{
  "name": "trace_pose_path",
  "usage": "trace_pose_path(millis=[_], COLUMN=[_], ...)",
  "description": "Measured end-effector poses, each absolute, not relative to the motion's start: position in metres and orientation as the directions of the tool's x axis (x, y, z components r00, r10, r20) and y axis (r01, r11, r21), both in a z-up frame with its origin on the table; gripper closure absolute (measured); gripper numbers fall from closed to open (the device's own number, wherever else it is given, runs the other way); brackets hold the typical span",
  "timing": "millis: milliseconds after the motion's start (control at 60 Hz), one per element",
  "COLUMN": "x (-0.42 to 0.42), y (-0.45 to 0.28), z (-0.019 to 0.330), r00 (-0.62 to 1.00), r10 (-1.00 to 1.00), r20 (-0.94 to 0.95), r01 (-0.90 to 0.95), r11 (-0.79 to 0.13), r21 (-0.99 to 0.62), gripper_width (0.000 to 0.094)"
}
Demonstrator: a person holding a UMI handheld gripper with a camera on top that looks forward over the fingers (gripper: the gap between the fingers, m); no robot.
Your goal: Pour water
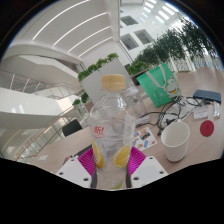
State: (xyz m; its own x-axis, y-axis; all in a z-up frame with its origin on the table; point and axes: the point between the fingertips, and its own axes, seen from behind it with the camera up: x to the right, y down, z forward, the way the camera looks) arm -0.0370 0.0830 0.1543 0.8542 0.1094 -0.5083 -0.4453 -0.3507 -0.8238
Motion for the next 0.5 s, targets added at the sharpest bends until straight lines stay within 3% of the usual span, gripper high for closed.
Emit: trace_pose_path(millis=[100, 217, 350, 500], x=[-0.017, -0.011, -0.018, -0.025], y=[0.105, 0.121, 0.118, 0.124], z=[0.188, 0.179, 0.2, 0.225], r00=[0.618, 0.213, -0.323, -0.575], r10=[0.019, -0.106, -0.22, -0.241], r20=[-0.786, -0.971, -0.92, -0.782], r01=[-0.724, -0.89, -0.806, -0.667], r11=[-0.374, -0.432, -0.445, -0.415], r21=[-0.579, -0.148, 0.389, 0.619], gripper_width=[0.0548, 0.0549, 0.0551, 0.0548])
